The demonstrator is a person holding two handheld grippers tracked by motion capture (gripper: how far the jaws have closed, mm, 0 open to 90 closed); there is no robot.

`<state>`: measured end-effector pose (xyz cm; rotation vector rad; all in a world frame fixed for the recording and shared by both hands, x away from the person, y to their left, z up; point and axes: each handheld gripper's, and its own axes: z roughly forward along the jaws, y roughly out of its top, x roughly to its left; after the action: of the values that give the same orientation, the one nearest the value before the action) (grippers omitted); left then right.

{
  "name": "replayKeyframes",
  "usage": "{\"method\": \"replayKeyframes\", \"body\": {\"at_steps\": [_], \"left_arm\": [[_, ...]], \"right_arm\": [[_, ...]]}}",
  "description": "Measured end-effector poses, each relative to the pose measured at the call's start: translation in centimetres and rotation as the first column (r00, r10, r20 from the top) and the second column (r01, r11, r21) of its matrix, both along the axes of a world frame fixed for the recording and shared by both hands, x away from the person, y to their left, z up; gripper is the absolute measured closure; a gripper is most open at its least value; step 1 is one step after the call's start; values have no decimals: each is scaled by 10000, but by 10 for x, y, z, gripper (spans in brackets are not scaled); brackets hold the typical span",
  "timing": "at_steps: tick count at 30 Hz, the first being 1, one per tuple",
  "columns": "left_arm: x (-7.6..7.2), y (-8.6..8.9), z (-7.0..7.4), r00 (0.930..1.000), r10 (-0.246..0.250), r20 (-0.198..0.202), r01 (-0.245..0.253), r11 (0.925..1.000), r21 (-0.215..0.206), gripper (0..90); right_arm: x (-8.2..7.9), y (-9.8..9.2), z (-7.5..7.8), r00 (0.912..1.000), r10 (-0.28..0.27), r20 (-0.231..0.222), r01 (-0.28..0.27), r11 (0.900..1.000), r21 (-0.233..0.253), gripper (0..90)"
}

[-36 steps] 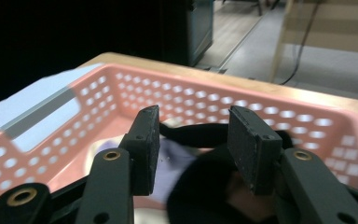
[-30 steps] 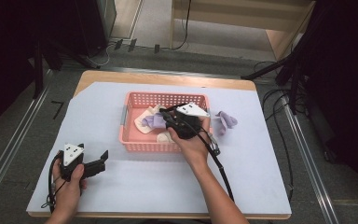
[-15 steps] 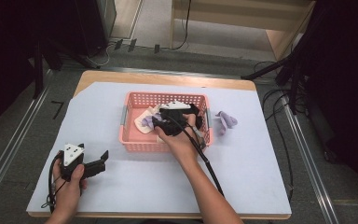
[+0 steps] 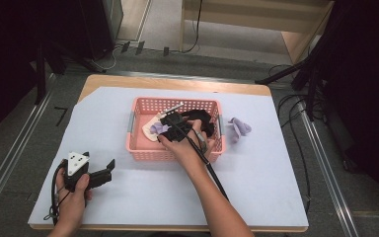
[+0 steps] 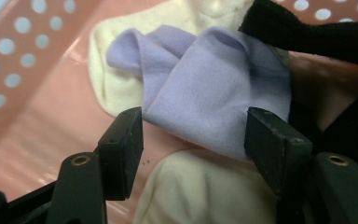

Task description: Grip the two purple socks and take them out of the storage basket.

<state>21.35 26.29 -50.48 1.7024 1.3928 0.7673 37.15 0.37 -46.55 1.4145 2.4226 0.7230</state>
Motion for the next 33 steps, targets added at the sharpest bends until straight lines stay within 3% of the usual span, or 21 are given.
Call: {"method": "replayKeyframes", "body": {"at_steps": [4, 5, 7, 8, 9, 11, 14, 17, 20, 21, 22, 24, 25, 26, 27, 28, 29, 30, 31, 32, 33], "left_arm": [[0, 0, 0, 10000, -8, 10, 8, 10000, 12, 90], [0, 0, 0, 10000, -13, 5, 13, 10000, 8, 91], [0, 0, 0, 10000, -5, 32, 5, 10000, -4, 91], [0, 0, 0, 10000, -5, 32, 5, 10000, -4, 91], [0, 0, 0, 10000, -24, 21, 24, 10000, -19, 91], [0, 0, 0, 10000, -15, 48, 16, 10000, -18, 91], [0, 0, 0, 10000, -35, 31, 35, 10000, -1, 91], [0, 0, 0, 10000, -30, 48, 31, 10000, -46, 91], [0, 0, 0, 10000, -24, 53, 24, 10000, -36, 91], [0, 0, 0, 10000, -37, 52, 37, 10000, -43, 91], [0, 0, 0, 10000, -36, 6, 36, 10000, -13, 91], [0, 0, 0, 10000, -24, 11, 24, 10000, -25, 91], [0, 0, 0, 10000, -24, 11, 24, 10000, -25, 91], [0, 0, 0, 10000, -24, 7, 24, 10000, -8, 91], [0, 0, 0, 10000, -12, 5, 12, 10000, -18, 91], [0, 0, 0, 10000, -12, 5, 12, 10000, -18, 91], [0, 0, 0, 10000, 6, -2, -6, 10000, -11, 91], [0, 0, 0, 10000, 13, -3, -13, 10000, -6, 91], [0, 0, 0, 10000, 6, 0, -6, 10000, -6, 91], [0, 0, 0, 10000, 10, 1, -10, 10000, -6, 91], [0, 0, 0, 10000, 18, 7, -18, 10000, -14, 91]], "right_arm": [[1, 1, 0, 9999, -122, -39, 121, 9996, -237, 414], [1, 3, -1, 9999, -116, 22, 117, 9983, -562, 488], [1, 5, -1, 9997, -226, 55, 229, 9969, -754, 598], [1, 5, -1, 9997, -226, 55, 229, 9969, -754, 598], [0, 4, -1, 9995, -235, 199, 248, 9974, -681, 744], [0, 1, 0, 9994, -247, 228, 255, 9991, -326, 843], [-2, -2, 1, 9989, -272, 379, 272, 9996, 6, 863], [-8, -8, 5, 9926, -286, 1179, 190, 9964, 822, 871], [-15, -12, 9, 9794, -197, 2008, -94, 9897, 1429, 872], [-15, -12, 9, 9794, -197, 2008, -94, 9897, 1429, 872], [-20, -16, 12, 9693, -192, 2450, -280, 9818, 1876, 872], [-24, -21, 14, 9543, -303, 2972, -400, 9729, 2275, 871], [-24, -21, 14, 9543, -303, 2972, -400, 9729, 2275, 871], [-25, -24, 15, 9475, -306, 3184, -537, 9661, 2526, 871], [-28, -29, 17, 9311, -326, 3633, -798, 9537, 2901, 870], [-28, -29, 17, 9311, -326, 3633, -798, 9537, 2901, 870], [-29, -32, 18, 9251, -358, 3780, -884, 9479, 3061, 871], [-32, -37, 20, 9125, -411, 4071, -1113, 9326, 3434, 870], [-33, -39, 22, 9052, -425, 4228, -1242, 9251, 3590, 870], [-33, -39, 22, 9052, -425, 4228, -1242, 9251, 3590, 870], [-36, -42, 24, 8845, -471, 4641, -1453, 9176, 3699, 870]]}}
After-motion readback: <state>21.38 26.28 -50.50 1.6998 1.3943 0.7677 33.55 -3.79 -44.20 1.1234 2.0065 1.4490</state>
